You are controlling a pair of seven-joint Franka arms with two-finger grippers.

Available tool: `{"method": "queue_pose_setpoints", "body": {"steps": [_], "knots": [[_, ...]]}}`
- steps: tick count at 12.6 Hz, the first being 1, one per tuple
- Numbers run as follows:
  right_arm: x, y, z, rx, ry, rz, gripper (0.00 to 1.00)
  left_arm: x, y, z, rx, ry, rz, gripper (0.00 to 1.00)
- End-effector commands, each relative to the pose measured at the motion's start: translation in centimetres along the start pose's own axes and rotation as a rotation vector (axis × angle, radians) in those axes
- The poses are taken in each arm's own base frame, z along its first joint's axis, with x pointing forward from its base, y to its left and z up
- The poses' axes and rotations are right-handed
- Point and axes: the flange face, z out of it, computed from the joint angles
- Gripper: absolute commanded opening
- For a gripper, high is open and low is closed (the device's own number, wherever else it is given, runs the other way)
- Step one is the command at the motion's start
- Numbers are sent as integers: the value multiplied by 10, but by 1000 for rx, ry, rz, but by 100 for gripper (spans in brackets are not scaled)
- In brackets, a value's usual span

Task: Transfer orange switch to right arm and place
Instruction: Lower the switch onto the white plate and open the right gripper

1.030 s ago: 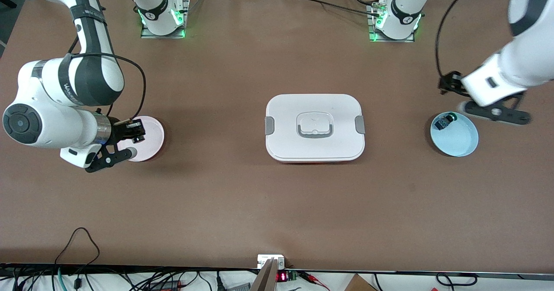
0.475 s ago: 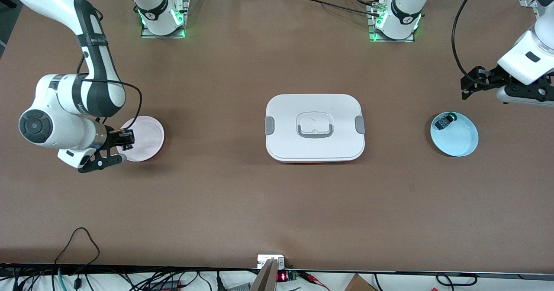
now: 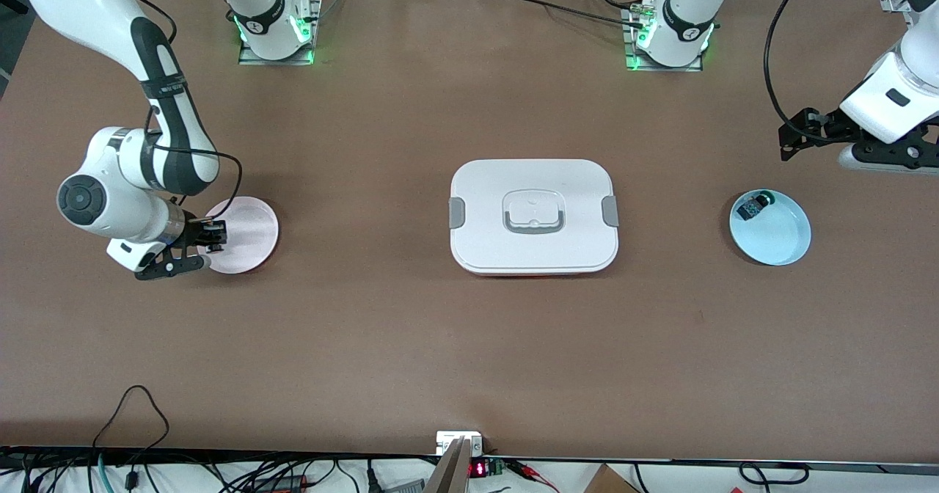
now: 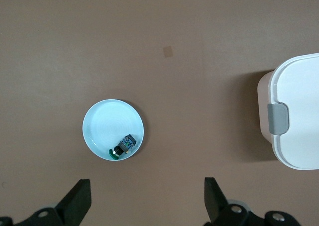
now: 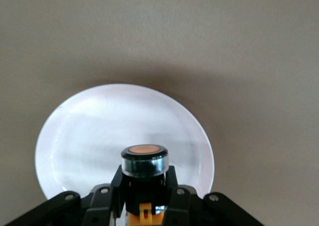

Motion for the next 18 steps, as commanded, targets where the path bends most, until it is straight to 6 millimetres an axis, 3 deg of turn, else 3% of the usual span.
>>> {"method": "queue_pose_setpoints", "body": {"steps": [1,6,8,9,10,11,14,16,18], "knots": [[-5,-2,7,8,4,41,0,-2,2,-3,17,-2,-10,100],[0,-11,25,0,20,103,1,0,1,-3,17,-2,-11,100],[0,-10,34,-3,16,102,10,1,1,-3,17,-1,-10,100],[1,-11,37,-5,22,101,27,1,1,-4,17,1,-10,100],[2,-12,37,-6,22,98,56,1,1,-4,17,1,-10,100],[4,-15,33,-6,25,89,100,1,1,-4,17,1,-10,100],[17,-15,-6,-5,56,79,100,2,1,-3,17,-1,-10,100],[33,-11,-48,-6,59,61,100,2,1,-3,16,-1,-10,100],[51,-14,-107,10,30,7,100,1,2,-2,16,-7,-7,100]]}}
